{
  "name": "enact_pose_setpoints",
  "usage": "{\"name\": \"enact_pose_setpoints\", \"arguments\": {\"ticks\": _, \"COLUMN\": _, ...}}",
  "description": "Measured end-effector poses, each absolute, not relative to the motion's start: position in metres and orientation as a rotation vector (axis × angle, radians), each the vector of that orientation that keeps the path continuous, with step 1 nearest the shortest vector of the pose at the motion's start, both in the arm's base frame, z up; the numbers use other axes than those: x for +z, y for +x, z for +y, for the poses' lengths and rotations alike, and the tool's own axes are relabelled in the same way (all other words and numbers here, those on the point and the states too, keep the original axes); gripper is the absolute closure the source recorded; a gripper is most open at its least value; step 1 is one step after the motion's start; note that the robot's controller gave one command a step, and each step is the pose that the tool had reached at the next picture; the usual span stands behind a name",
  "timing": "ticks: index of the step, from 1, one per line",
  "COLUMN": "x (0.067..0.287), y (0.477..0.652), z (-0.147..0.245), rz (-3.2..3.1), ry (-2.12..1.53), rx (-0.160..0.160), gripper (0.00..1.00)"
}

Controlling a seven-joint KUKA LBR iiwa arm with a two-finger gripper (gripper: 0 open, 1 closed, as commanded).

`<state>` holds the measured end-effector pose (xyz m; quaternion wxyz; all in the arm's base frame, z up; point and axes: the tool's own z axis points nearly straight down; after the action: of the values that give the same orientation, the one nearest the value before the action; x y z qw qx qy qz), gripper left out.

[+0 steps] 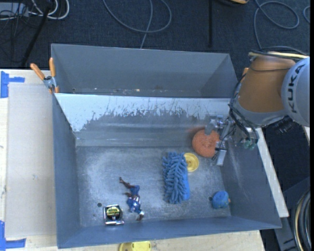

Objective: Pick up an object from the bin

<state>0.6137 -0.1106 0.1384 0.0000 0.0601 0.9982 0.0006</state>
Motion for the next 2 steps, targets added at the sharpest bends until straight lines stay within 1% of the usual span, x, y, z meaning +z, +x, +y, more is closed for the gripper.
{"name": "enact_pose_setpoints", "arguments": {"ticks": 1, "x": 0.1339, "y": 0.6055, "z": -0.1324, "rz": 3.023, "ry": 0.853, "rx": 0.001, "gripper": 0.00}}
{"name": "enact_pose_setpoints", "arguments": {"ticks": 2, "x": 0.1358, "y": 0.6133, "z": -0.1408, "rz": 3.005, "ry": 0.910, "rx": 0.000, "gripper": 0.00}}
